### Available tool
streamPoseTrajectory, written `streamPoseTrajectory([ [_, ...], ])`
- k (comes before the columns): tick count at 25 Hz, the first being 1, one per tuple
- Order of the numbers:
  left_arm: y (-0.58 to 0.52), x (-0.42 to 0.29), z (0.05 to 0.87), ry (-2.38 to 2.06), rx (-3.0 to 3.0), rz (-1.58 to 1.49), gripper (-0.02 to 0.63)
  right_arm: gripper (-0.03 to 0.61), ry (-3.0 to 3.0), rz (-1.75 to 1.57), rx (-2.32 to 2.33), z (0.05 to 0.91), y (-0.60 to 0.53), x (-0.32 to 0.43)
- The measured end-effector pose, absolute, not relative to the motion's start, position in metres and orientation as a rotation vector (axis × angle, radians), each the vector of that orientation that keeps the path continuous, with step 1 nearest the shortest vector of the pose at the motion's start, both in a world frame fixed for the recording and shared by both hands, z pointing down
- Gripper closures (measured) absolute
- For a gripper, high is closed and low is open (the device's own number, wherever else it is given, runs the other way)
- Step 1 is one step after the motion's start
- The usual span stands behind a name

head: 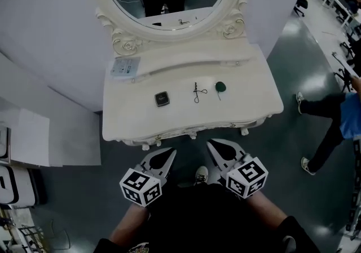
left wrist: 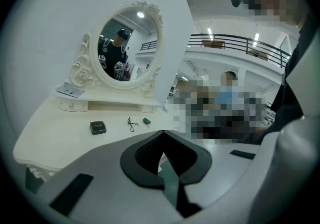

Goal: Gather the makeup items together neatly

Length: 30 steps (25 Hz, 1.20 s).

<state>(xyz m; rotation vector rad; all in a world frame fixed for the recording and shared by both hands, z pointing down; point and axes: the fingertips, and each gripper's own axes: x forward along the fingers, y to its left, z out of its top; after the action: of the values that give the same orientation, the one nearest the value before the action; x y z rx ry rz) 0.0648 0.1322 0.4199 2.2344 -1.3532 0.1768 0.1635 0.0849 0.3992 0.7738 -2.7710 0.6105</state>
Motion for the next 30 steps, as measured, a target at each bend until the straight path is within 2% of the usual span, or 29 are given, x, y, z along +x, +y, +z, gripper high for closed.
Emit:
streamPoseTrajectory([
  [13, 0.124, 0.042, 0.416, -1.323, 2.268, 0.202, 0.606, 0.549, -2.776, 0.624, 0.832, 0.401, 0.075, 0.142],
  [30, 0.074, -0.035, 0.422, -1.102, 2.384, 0.228, 0.606, 0.549, -2.668, 0.638, 1.158, 0.403, 0.042, 0.082],
])
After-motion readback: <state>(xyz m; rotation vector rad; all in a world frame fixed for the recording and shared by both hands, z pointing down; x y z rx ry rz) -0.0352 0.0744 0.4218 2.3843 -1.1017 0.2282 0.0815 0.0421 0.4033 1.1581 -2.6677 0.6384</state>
